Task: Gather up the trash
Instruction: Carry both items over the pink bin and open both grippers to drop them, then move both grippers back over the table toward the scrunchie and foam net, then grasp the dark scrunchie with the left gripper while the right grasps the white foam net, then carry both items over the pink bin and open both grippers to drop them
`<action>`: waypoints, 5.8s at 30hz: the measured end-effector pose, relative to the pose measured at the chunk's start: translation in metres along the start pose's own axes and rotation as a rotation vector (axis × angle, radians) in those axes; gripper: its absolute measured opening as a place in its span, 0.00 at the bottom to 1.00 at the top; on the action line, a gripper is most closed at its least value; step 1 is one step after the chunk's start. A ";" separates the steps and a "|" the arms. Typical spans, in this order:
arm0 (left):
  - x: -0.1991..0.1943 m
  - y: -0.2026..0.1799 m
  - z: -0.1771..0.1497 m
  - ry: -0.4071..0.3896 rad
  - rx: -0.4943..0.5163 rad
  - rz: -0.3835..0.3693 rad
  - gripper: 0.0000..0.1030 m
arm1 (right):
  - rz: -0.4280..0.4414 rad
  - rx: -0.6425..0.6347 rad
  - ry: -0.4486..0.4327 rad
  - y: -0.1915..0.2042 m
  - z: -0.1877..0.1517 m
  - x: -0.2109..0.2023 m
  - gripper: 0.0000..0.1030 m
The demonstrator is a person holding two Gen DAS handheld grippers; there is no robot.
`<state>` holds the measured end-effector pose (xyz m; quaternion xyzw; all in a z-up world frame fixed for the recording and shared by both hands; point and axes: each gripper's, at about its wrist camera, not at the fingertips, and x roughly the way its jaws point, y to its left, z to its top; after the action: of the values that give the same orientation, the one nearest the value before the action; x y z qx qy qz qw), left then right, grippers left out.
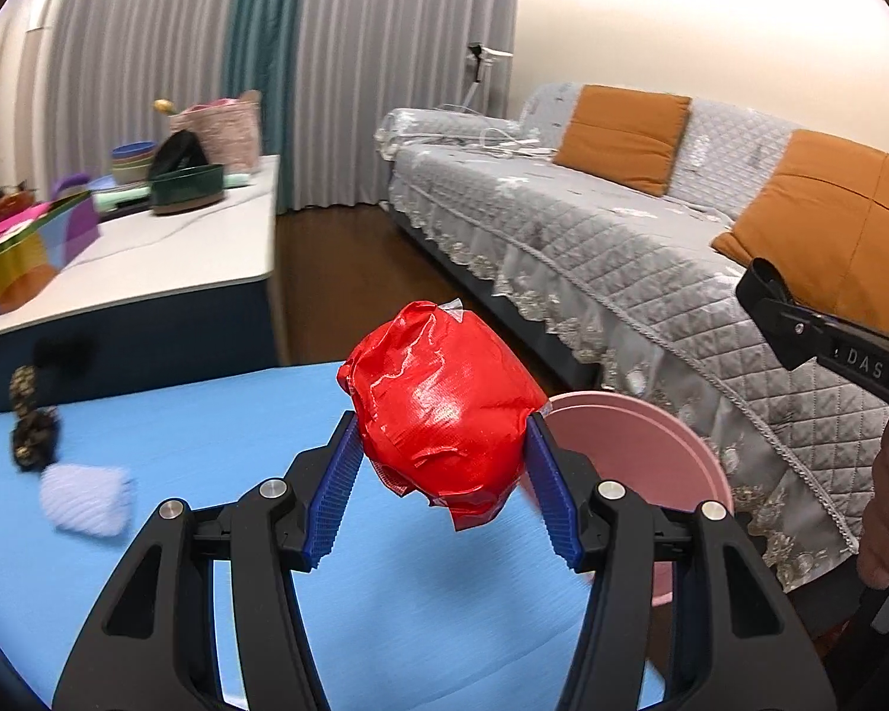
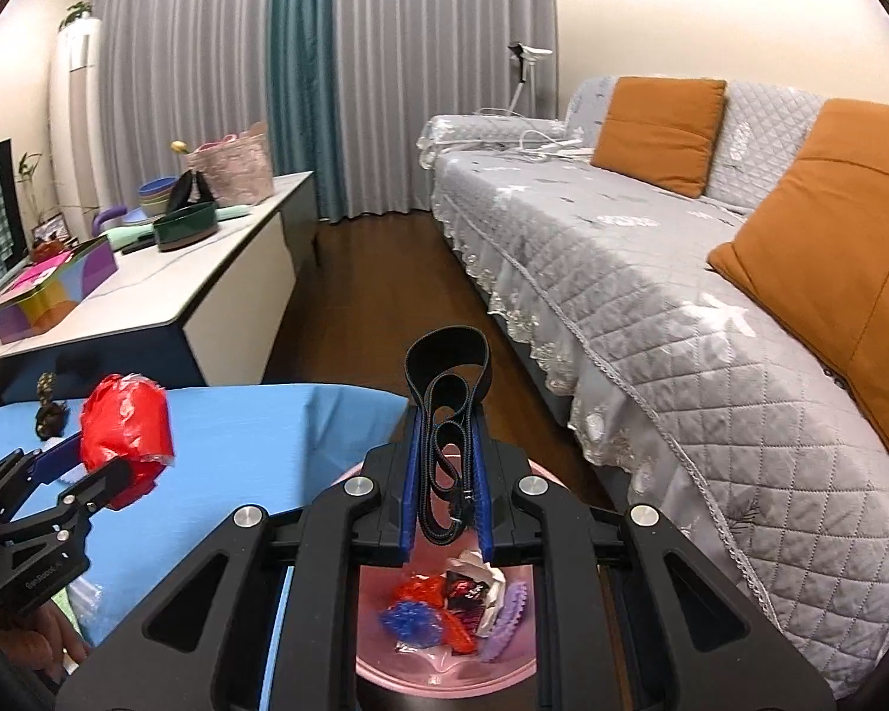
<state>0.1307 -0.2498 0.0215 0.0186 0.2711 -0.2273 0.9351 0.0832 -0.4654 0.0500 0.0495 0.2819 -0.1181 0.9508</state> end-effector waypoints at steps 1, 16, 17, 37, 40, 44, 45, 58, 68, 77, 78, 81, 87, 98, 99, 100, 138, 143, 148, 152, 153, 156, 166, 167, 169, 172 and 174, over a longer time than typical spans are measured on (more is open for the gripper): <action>0.004 -0.005 0.001 0.001 0.007 -0.007 0.53 | -0.004 0.007 0.003 -0.004 0.000 0.002 0.15; 0.071 -0.068 0.009 0.055 0.085 -0.103 0.53 | -0.022 0.045 0.026 -0.030 0.001 0.029 0.15; 0.075 -0.070 0.009 0.059 0.090 -0.107 0.53 | -0.022 0.048 0.027 -0.031 0.002 0.030 0.15; 0.036 -0.035 0.005 0.093 0.080 -0.082 0.67 | -0.007 0.117 0.029 -0.031 0.006 0.023 0.55; 0.011 -0.018 0.009 0.069 0.065 -0.058 0.67 | 0.027 0.116 0.022 -0.018 0.006 0.016 0.55; -0.018 0.008 0.012 0.041 0.043 -0.026 0.67 | 0.080 0.089 0.005 0.011 0.006 0.004 0.55; -0.023 0.013 0.013 0.037 0.039 -0.019 0.67 | 0.095 0.082 0.000 0.019 0.006 0.001 0.55; -0.087 0.145 0.032 -0.034 -0.030 0.171 0.67 | 0.378 0.000 0.013 0.123 0.006 -0.004 0.24; -0.087 0.255 0.021 -0.056 -0.168 0.333 0.67 | 0.561 -0.067 0.069 0.213 -0.013 0.021 0.20; -0.061 0.312 -0.007 -0.009 -0.260 0.404 0.65 | 0.661 -0.106 0.180 0.283 -0.039 0.060 0.22; -0.058 0.315 -0.010 -0.002 -0.259 0.406 0.65 | 0.669 -0.106 0.193 0.289 -0.042 0.065 0.22; -0.050 0.322 -0.016 0.015 -0.248 0.416 0.65 | 0.688 -0.100 0.242 0.305 -0.050 0.082 0.22; -0.037 0.339 -0.022 0.028 -0.278 0.419 0.65 | 0.714 -0.108 0.320 0.327 -0.059 0.107 0.30; -0.008 0.350 -0.028 0.073 -0.285 0.395 0.65 | 0.732 -0.168 0.421 0.357 -0.073 0.126 0.42; -0.007 0.350 -0.028 0.076 -0.283 0.395 0.65 | 0.725 -0.177 0.429 0.359 -0.075 0.127 0.42; -0.006 0.350 -0.028 0.079 -0.281 0.395 0.65 | 0.724 -0.182 0.439 0.360 -0.077 0.128 0.42; -0.022 0.311 -0.018 0.106 -0.272 0.309 0.18 | 0.412 -0.168 0.142 0.257 -0.010 0.052 0.06; -0.038 0.284 -0.008 0.055 -0.228 0.282 0.18 | 0.358 -0.128 0.080 0.226 0.002 0.024 0.06; -0.054 0.258 -0.001 0.021 -0.192 0.250 0.18 | 0.311 -0.108 0.028 0.199 0.009 0.000 0.06; -0.065 0.239 0.009 -0.004 -0.157 0.225 0.18 | 0.282 -0.109 0.007 0.181 0.011 -0.015 0.06; -0.067 0.235 0.010 -0.011 -0.152 0.218 0.18 | 0.278 -0.108 0.004 0.176 0.012 -0.018 0.06; -0.072 0.227 0.015 -0.026 -0.144 0.205 0.18 | 0.267 -0.108 -0.006 0.163 0.016 -0.026 0.06; -0.087 0.205 0.017 -0.054 -0.126 0.166 0.18 | 0.224 -0.156 -0.061 0.119 0.039 -0.046 0.06; -0.087 0.203 0.017 -0.053 -0.124 0.165 0.18 | 0.219 -0.158 -0.066 0.116 0.040 -0.046 0.06; -0.086 0.198 0.014 -0.050 -0.115 0.165 0.18 | 0.207 -0.155 -0.076 0.110 0.040 -0.046 0.06; -0.084 0.189 0.010 -0.043 -0.101 0.161 0.18 | 0.184 -0.119 -0.084 0.094 0.033 -0.041 0.06; -0.082 0.183 0.007 -0.036 -0.091 0.157 0.18 | 0.169 -0.104 -0.077 0.086 0.029 -0.035 0.06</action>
<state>0.1527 -0.0526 0.0537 -0.0066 0.2618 -0.1410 0.9547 0.0912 -0.3798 0.0959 0.0190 0.2456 -0.0246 0.9689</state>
